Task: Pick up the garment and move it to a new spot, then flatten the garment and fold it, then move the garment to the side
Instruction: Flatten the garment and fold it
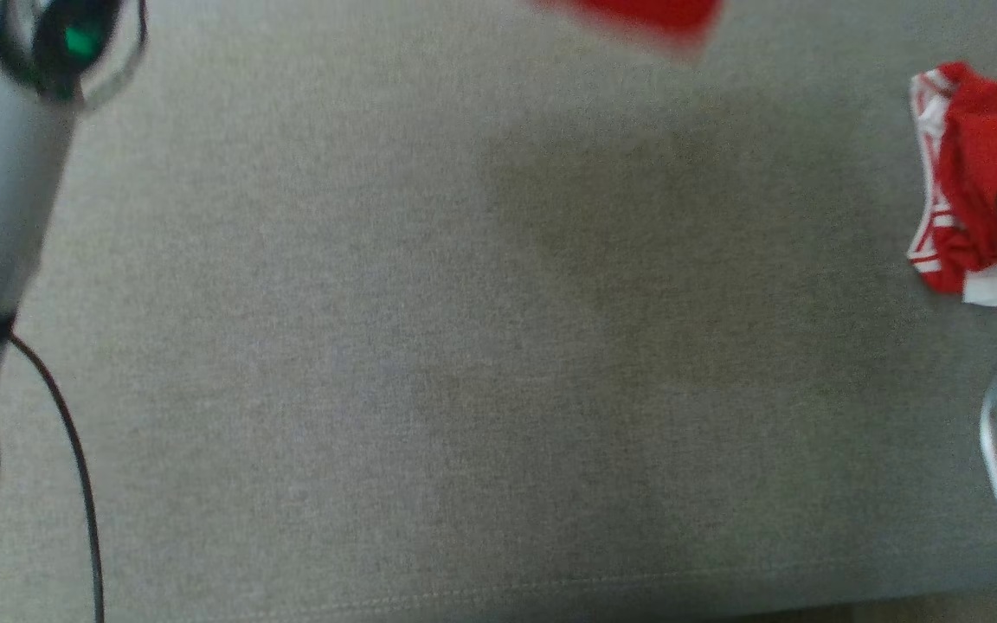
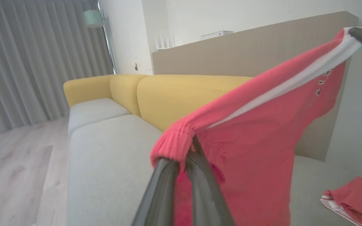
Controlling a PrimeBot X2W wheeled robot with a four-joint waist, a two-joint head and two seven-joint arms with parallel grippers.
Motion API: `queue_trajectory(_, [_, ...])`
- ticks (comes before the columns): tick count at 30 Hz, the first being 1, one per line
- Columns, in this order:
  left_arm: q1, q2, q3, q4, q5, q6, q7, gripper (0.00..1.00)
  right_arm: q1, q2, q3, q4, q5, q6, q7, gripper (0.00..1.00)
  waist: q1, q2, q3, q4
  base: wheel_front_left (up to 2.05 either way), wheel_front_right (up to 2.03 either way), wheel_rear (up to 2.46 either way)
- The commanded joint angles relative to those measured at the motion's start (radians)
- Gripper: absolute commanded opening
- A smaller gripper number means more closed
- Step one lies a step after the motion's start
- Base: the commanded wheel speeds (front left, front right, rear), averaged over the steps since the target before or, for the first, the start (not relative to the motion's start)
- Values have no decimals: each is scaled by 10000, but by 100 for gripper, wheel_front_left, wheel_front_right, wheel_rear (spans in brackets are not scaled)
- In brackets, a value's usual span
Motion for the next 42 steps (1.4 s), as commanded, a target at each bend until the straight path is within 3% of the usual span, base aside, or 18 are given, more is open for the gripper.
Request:
queue_trajectory(1, [-807, 339, 315, 72, 259, -44, -334, 0, -681, 144, -40, 26, -131, 35, -455, 0, -3, 0, 450, 98, 0, 0, 0])
queue_trajectory(3, [-1596, 164, 110, 1040, 702, -183, -1290, 0, -1530, 212, -56, 1214, -315, 35, -1585, 0, -3, 0, 680, 159, 0, 0, 0])
queue_trajectory(6, [-1984, -91, -161, 1785, 881, -280, -2110, 0, -1885, 289, -158, 2218, -289, 35, -2365, 0, -3, 0, 938, 257, 0, 0, 0])
queue_trajectory(12, [-1564, -513, -1345, 2865, 835, -378, -2898, 0, -1279, 393, -72, 4234, 123, 35, -2827, 0, -3, 0, 1365, 397, 0, 0, 0])
queue_trajectory(20, [298, -686, -3019, 3611, 85, -387, -3418, 0, 302, 189, 1392, 6229, 709, 35, -2731, 0, -3, 0, 1309, 347, 0, 0, 0])
queue_trajectory(29, [1707, -564, -4362, 3668, -228, -388, -3697, 0, 1458, -673, 3891, 6785, 1460, 35, -1887, 0, -3, 0, 642, 126, 0, 0, 0])
queue_trajectory(42, [3106, -254, -5574, 3300, -567, -388, -3742, 0, 2887, -2199, 6582, 6091, 3280, 35, 57, 0, -3, 0, -799, -95, 0, 0, 0])
